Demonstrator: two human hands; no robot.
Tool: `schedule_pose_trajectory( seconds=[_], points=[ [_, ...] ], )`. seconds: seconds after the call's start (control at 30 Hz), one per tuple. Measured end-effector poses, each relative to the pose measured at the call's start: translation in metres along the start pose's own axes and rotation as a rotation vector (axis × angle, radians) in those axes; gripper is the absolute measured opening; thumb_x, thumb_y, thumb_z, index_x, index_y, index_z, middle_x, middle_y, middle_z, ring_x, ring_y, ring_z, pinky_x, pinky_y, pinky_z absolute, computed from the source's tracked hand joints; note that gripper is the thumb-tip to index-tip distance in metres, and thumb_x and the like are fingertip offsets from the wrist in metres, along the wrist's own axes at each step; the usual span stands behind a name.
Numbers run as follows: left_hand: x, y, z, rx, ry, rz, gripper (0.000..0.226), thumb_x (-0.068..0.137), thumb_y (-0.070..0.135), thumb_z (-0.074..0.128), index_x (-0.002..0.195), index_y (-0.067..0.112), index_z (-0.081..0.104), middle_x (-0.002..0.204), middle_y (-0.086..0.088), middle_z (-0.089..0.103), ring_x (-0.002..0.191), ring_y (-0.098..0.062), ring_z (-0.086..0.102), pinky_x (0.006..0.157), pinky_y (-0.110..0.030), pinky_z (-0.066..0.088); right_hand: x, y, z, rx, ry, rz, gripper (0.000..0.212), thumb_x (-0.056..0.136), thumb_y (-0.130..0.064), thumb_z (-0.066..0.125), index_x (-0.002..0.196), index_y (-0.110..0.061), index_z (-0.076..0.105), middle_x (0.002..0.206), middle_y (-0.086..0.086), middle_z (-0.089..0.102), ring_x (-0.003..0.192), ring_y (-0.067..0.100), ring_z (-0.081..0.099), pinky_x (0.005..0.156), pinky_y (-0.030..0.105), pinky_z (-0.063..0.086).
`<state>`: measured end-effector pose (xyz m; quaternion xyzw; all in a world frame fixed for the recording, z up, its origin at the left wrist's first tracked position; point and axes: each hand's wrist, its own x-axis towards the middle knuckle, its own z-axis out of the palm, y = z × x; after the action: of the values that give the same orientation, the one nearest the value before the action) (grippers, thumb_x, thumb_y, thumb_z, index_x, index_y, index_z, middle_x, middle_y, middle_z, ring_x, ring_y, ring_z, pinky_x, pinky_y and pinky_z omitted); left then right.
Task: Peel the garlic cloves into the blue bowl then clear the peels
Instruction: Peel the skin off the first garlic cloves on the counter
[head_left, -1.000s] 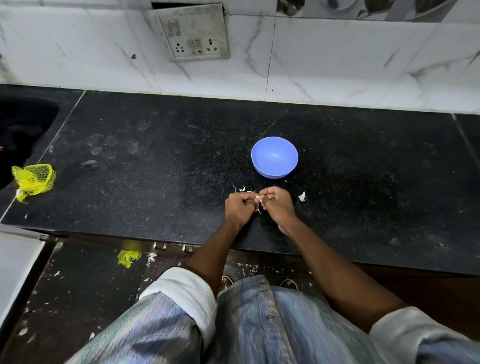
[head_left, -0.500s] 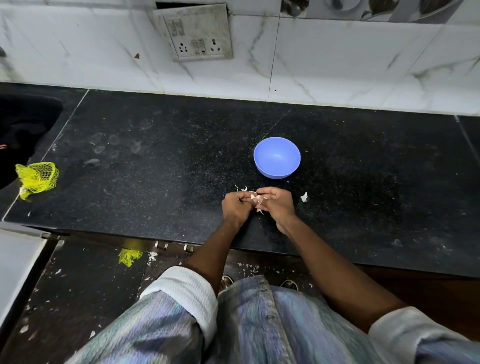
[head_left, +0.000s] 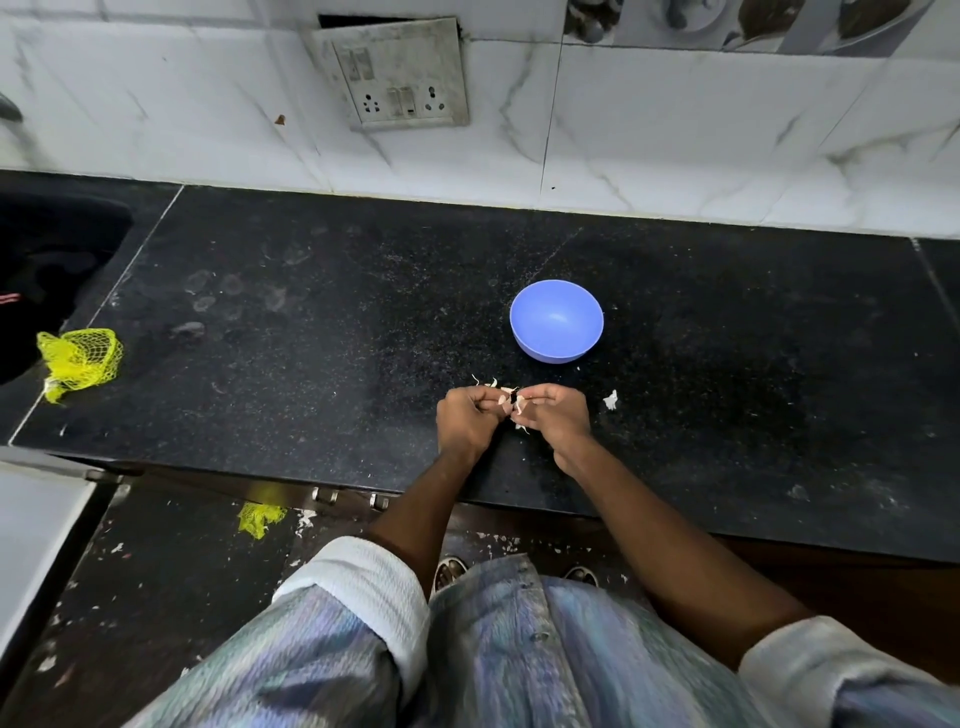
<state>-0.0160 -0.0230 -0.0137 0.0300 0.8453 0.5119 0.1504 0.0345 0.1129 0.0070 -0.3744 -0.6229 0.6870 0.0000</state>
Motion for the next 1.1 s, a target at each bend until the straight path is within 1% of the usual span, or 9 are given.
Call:
schedule_pose_trajectory(
  seconds=[0.07,0.13,0.2,0.33,0.47,0.67,0.87,1.0,1.1],
  points=[
    [0.002,-0.001,-0.002,0.038,0.022,0.016,0.019,0.084,0.007,0.082,0.093,0.024,0.084,0.074,0.014,0.077,0.067,0.005,0.068,0.074,-0.019,0.054,0.001,-0.001,0.001,0.005,0.004,-0.002,0.014,0.088,0.012,0.069,0.096,0.0,0.072,0.093,0.019,0.076,0.082,0.025,0.076,0.076,0.03,0.064],
    [0.003,0.001,-0.005,0.091,0.018,0.031,0.023,0.086,0.008,0.08,0.101,0.025,0.083,0.085,0.014,0.079,0.077,0.002,0.071,0.08,-0.021,0.056,0.001,-0.001,0.001,-0.002,0.01,0.005,0.017,0.088,0.013,0.067,0.096,0.0,0.073,0.093,0.019,0.076,0.084,0.026,0.077,0.078,0.03,0.064],
    [0.0,0.005,-0.008,0.182,0.009,0.036,0.025,0.088,0.015,0.081,0.108,0.03,0.082,0.095,0.013,0.079,0.086,-0.004,0.072,0.082,-0.024,0.056,0.001,-0.002,0.001,-0.005,0.008,0.013,0.018,0.087,0.014,0.067,0.097,0.0,0.074,0.094,0.019,0.076,0.085,0.026,0.077,0.079,0.031,0.064],
    [-0.004,0.011,-0.008,0.281,0.019,0.042,0.019,0.087,0.034,0.083,0.106,0.037,0.082,0.093,0.013,0.077,0.081,-0.008,0.07,0.074,-0.028,0.056,-0.001,-0.006,0.001,0.013,0.019,0.021,0.018,0.084,0.014,0.071,0.096,0.003,0.074,0.092,0.021,0.076,0.084,0.029,0.078,0.077,0.032,0.064],
    [-0.002,0.012,0.0,0.042,-0.051,0.029,0.01,0.084,0.029,0.087,0.093,0.029,0.083,0.081,0.016,0.078,0.076,0.001,0.073,0.077,-0.028,0.061,-0.005,-0.011,0.0,0.012,0.019,-0.002,0.019,0.077,0.011,0.08,0.094,0.003,0.074,0.089,0.018,0.077,0.082,0.026,0.077,0.071,0.03,0.064],
    [-0.002,0.009,0.009,-0.168,-0.014,-0.114,0.009,0.081,0.015,0.089,0.085,0.021,0.084,0.077,0.004,0.08,0.072,-0.011,0.075,0.081,-0.039,0.065,-0.008,-0.011,-0.003,-0.001,-0.003,-0.032,0.016,0.08,0.01,0.079,0.093,0.004,0.074,0.087,0.019,0.077,0.079,0.026,0.076,0.075,0.033,0.065],
    [-0.001,0.007,0.013,-0.172,0.011,-0.093,0.007,0.089,0.013,0.082,0.095,0.014,0.085,0.08,0.001,0.08,0.066,-0.009,0.071,0.079,-0.04,0.065,-0.006,-0.011,-0.004,0.027,0.001,-0.018,0.015,0.081,0.011,0.078,0.095,0.008,0.073,0.088,0.02,0.077,0.078,0.025,0.075,0.074,0.031,0.065],
    [-0.001,0.011,0.017,-0.204,-0.023,-0.126,0.016,0.095,0.008,0.07,0.094,0.016,0.084,0.082,-0.002,0.08,0.077,-0.023,0.077,0.08,-0.045,0.065,-0.002,-0.011,-0.004,0.014,0.033,-0.009,0.014,0.083,0.009,0.075,0.095,0.003,0.075,0.089,0.018,0.077,0.076,0.022,0.075,0.074,0.03,0.064],
    [0.0,0.007,0.019,-0.239,-0.064,-0.149,0.023,0.094,0.007,0.062,0.094,0.017,0.083,0.083,-0.003,0.08,0.083,-0.031,0.078,0.082,-0.049,0.065,-0.001,-0.011,-0.004,-0.023,0.048,0.002,0.015,0.085,0.011,0.07,0.095,0.001,0.075,0.087,0.017,0.077,0.071,0.019,0.075,0.066,0.027,0.062]
  ],
)
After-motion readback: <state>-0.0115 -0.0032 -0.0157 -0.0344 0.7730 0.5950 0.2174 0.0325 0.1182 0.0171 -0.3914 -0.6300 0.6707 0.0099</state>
